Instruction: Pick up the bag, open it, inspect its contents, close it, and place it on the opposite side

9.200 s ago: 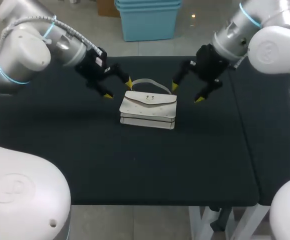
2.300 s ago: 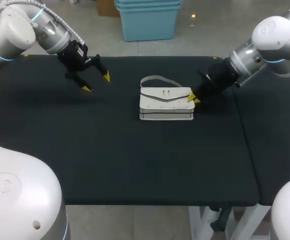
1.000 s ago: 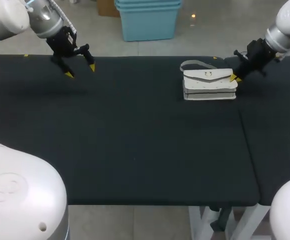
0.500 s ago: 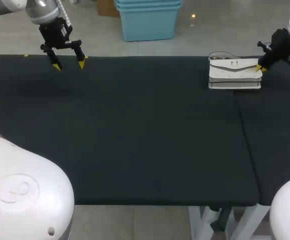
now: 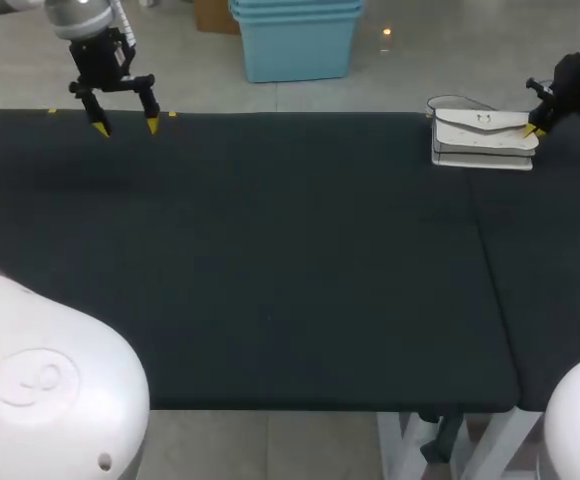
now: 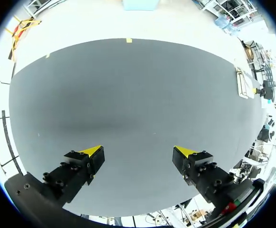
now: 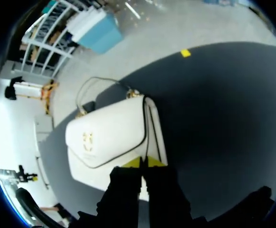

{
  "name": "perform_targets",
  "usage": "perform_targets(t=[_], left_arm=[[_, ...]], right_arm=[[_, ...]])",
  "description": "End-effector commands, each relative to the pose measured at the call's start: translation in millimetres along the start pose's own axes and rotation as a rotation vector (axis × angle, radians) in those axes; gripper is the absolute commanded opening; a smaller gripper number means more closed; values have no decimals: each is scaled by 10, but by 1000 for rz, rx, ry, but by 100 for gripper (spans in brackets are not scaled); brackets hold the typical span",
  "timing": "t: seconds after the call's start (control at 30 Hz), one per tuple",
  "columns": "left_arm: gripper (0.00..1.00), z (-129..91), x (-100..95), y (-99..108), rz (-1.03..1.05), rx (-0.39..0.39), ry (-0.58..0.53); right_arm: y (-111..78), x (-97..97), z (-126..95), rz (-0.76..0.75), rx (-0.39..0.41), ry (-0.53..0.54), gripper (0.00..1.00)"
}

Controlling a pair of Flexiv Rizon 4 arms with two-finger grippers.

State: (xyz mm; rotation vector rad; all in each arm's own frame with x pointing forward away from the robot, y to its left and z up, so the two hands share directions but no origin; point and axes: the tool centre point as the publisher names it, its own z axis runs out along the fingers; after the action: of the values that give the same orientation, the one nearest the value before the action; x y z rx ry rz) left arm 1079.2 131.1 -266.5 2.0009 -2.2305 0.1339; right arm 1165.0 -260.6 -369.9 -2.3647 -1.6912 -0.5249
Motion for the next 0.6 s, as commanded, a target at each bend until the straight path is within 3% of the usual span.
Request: perform_targets(t=[0.03, 0.33, 0.37, 0.4, 0.47, 0.6], left_arm=[[100, -18, -10, 27, -5, 5, -2], [100, -35, -13, 34, -16, 5, -4], [100, -36, -10, 35, -16, 5, -3], [100, -37, -9, 35, -17, 5, -4], [100, -43, 2, 39, -17, 5, -4], [100, -58, 42, 52, -13, 11, -4]], right_arm=[[165, -64, -21, -8, 81, 0, 0], [249, -182, -95, -16, 94, -20, 0], [250, -184, -95, -18, 97, -18, 11], [250, -185, -96, -17, 97, -20, 31], [249, -187, -96, -14, 100, -20, 100], [171, -165, -159, -10, 83, -31, 100]])
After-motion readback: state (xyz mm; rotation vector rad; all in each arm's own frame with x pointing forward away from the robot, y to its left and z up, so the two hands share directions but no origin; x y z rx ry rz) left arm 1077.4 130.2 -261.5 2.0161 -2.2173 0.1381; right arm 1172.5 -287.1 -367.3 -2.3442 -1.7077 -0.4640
